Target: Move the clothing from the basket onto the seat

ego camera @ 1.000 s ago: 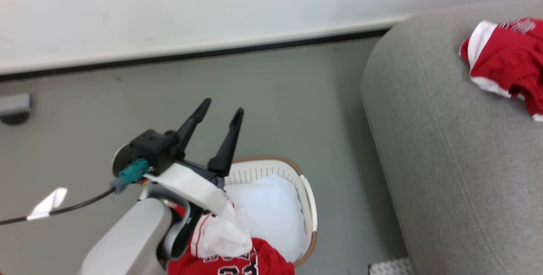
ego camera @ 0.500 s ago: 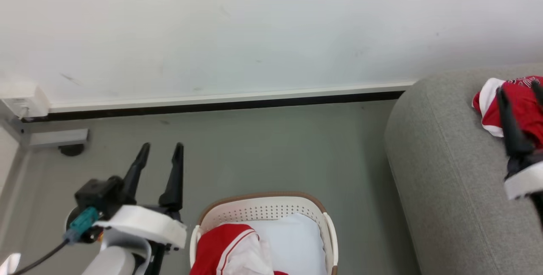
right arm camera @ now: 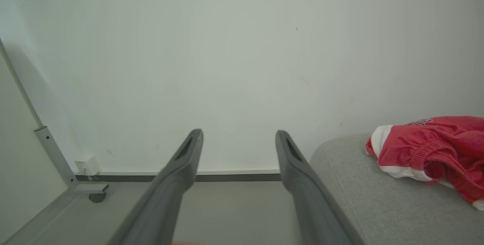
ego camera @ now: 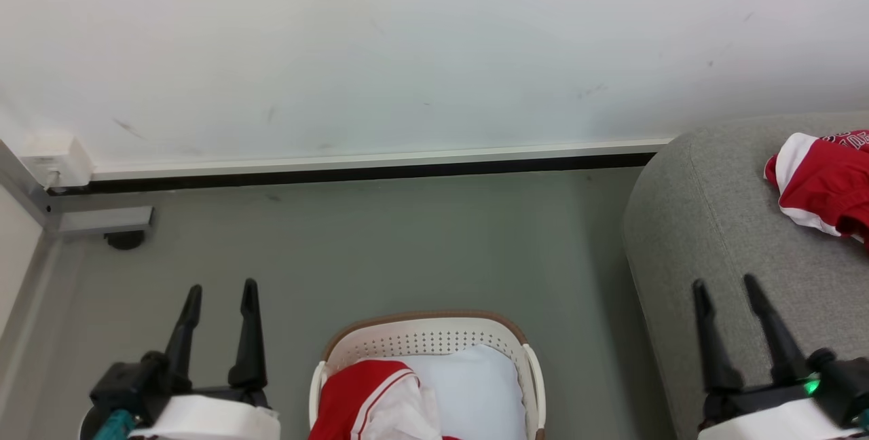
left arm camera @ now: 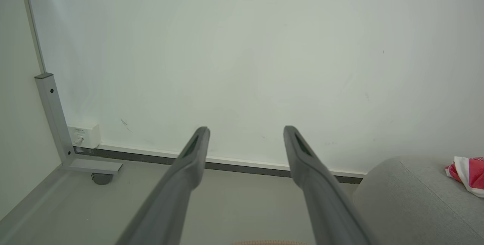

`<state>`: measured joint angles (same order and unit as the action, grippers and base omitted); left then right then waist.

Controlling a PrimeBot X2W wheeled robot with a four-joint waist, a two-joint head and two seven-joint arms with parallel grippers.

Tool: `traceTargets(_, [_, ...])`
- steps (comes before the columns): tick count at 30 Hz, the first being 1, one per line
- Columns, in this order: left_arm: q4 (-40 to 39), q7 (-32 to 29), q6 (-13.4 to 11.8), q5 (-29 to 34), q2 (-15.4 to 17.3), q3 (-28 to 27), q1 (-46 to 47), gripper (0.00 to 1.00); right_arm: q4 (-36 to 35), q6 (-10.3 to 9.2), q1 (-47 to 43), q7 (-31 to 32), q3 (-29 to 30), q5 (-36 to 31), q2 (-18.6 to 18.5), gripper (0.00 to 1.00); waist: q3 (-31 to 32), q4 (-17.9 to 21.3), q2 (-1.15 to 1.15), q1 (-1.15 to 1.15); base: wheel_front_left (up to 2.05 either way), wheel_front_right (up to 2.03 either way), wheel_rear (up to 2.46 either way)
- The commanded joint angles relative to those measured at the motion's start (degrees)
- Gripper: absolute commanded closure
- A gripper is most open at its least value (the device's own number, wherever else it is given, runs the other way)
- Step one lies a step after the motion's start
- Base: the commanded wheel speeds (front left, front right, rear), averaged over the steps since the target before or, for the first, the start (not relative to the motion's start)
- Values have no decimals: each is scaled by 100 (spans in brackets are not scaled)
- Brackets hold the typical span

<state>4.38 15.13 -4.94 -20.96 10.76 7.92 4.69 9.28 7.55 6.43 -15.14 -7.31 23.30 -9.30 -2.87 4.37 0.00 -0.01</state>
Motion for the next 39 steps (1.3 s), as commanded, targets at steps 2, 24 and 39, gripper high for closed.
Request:
traceTargets(2, [12, 2, 161, 256, -187, -197, -168, 0, 26, -12, -143, 1, -75, -191, 106, 0, -10, 25, 0, 1, 0, 0, 0])
traceTargets(24, [335, 3, 891, 953, -773, -816, -67, 0, 298, -13, 32, 1, -25, -235, 248, 0, -50, 41, 0, 1, 0, 0, 0])
traceTargets(39, [640, 3, 1006, 979, -779, -556, 131, 0, 371, -13, 186, 0, -44, -180, 210, 0, -338, 255, 0, 1, 0, 0, 0])
